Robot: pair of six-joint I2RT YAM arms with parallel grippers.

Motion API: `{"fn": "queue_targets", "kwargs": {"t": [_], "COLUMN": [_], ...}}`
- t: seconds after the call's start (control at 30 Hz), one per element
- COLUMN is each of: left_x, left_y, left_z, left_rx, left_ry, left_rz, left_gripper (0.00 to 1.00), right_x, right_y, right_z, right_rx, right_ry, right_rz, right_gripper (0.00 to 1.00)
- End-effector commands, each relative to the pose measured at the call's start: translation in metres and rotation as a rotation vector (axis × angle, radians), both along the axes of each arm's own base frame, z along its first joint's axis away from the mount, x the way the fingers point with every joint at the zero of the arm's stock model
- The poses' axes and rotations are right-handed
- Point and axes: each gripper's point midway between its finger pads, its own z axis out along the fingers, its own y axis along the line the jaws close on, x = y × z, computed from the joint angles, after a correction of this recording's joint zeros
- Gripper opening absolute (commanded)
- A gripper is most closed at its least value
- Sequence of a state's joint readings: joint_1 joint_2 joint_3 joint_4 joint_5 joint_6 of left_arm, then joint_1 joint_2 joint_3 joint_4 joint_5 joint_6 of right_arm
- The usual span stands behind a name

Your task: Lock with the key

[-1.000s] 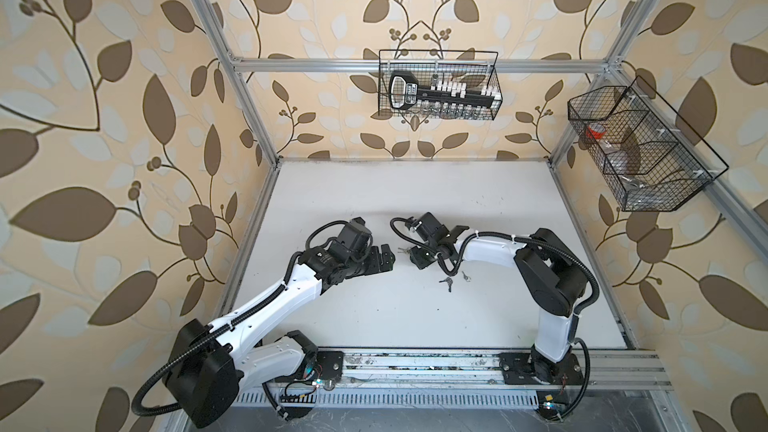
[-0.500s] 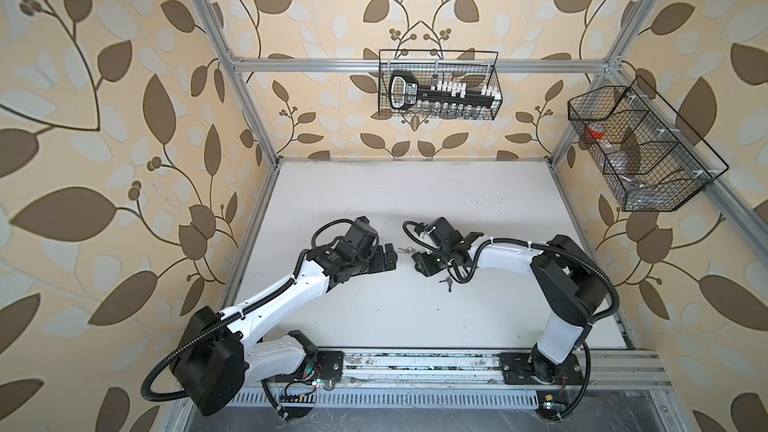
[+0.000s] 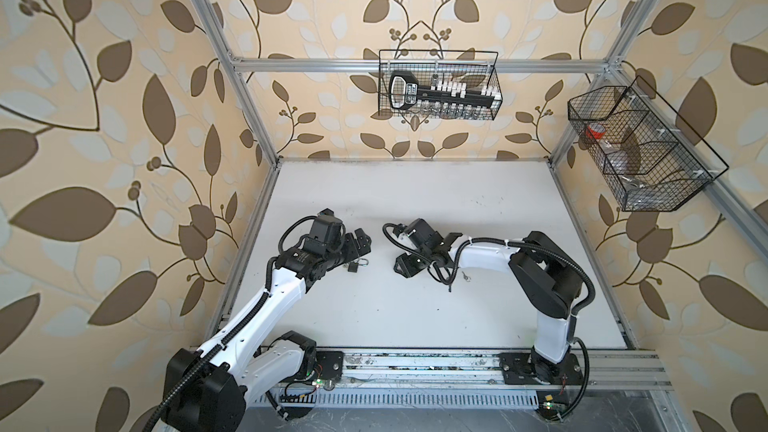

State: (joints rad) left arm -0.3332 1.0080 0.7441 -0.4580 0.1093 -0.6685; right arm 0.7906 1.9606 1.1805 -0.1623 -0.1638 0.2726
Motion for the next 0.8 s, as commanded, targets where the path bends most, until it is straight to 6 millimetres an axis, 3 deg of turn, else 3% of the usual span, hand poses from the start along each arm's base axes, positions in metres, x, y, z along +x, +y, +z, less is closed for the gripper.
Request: {"fn": "queue_targets", "kwargs": {"t": [0.0,0.07,0.17,0.23,0.37,0.53,0.77], "left_x": [-0.007,-0.008,-0.007,-0.005,-0.001,0.000,-0.007], "left_y": [-0.003,-0.003,-0.006,-0.019,-0.048,-0.060,-0.060], "left_z": [0.002,0.003,0.004,0.001,-0.009,-0.010,-0.017], "left_rx": [-0.022,-0.028,-0.077,-0.165,-0.282,-0.271,-0.259], "left_ry": [0.004,0.007,-0.003,-0.011,0.018,0.012,0.027], "left_rz": [-0.032,-0.033,-0.049,-0.096,-0.201,-0.241,-0.238], "left_gripper": [0.99,0.99,0.99,0.99,0.99,0.99,0.99], "right_x": [0.002,0.006,0.010,0.014,0.024,0.035,0.043], "right_y": [-0.011,-0.004,0.002,0.003,-0.013,-0.023,-0.019], "right_z": [-0.039,-0.033,-0.003,0.024,0.049,0.052,0.036], "right_rx": [-0.115,-0.100,-0.045,-0.001,0.068,0.077,0.050], "right_ry": [0.052,0.042,-0.035,-0.125,-0.186,-0.187,-0.125], "right_rz": [-0.010,0.018,0.070,0.117,0.145,0.171,0.192], "right_gripper": [0.49,0.49,0.50,0.51,0.52,0.52,0.52]}}
